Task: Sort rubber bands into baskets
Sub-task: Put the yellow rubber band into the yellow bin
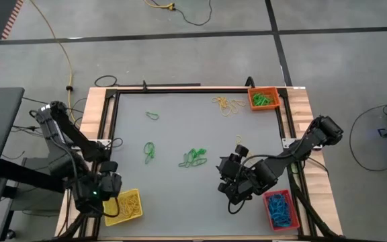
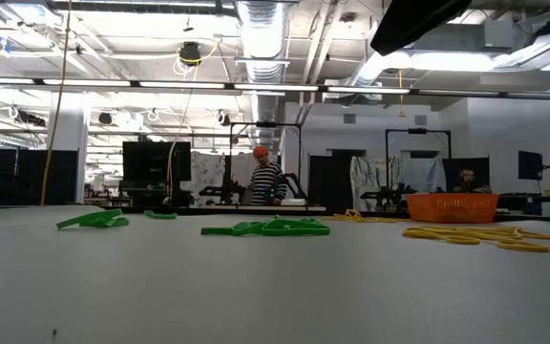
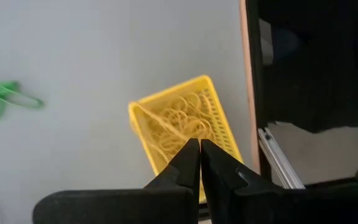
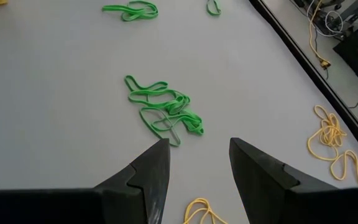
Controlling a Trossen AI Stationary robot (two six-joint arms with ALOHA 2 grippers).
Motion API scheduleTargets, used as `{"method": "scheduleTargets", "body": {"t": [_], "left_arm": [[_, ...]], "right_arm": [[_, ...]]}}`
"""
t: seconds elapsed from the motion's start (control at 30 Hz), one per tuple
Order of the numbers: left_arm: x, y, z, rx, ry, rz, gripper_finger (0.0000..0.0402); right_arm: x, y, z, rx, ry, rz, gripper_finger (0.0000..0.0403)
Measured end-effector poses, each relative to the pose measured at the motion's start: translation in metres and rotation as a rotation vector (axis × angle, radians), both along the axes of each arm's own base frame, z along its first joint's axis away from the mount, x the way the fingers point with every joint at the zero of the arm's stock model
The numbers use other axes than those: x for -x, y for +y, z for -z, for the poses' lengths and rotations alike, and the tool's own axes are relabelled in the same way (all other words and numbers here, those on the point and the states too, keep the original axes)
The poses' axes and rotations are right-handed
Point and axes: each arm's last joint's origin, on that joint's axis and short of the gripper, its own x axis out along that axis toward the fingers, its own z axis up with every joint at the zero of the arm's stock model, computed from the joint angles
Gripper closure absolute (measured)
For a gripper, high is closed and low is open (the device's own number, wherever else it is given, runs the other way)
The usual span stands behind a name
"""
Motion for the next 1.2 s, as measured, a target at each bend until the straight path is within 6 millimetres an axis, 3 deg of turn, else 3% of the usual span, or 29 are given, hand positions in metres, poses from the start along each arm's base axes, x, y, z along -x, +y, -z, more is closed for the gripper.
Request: {"method": "scheduleTargets", "body": {"t": [0.17,0.73,0.97,1.2], "left_arm": [[0.001,0.002,-0.009,-0.023,-0.053,-0.007,0.0401],[0.01,-0.009,-0.009,0.064,-0.015,-0.051,0.0401],[0.004,-0.028,0.006,0.008,0.021,-0.04,0.0401],[-0.009,-0.053,0.035,-0.093,0.108,-0.009,0.0401]], "right_arm": [[0.0,0.0,0.0,0.0,0.0,-0.001,0.0207],[0.0,0.0,0.0,-0.001,0.0,-0.001,0.0207],[0.0,0.0,0.0,-0.003,-0.004,-0.001,0.0207],[-0.001,0.001,0.0,-0.006,-0.01,-0.001,0.0207]]}}
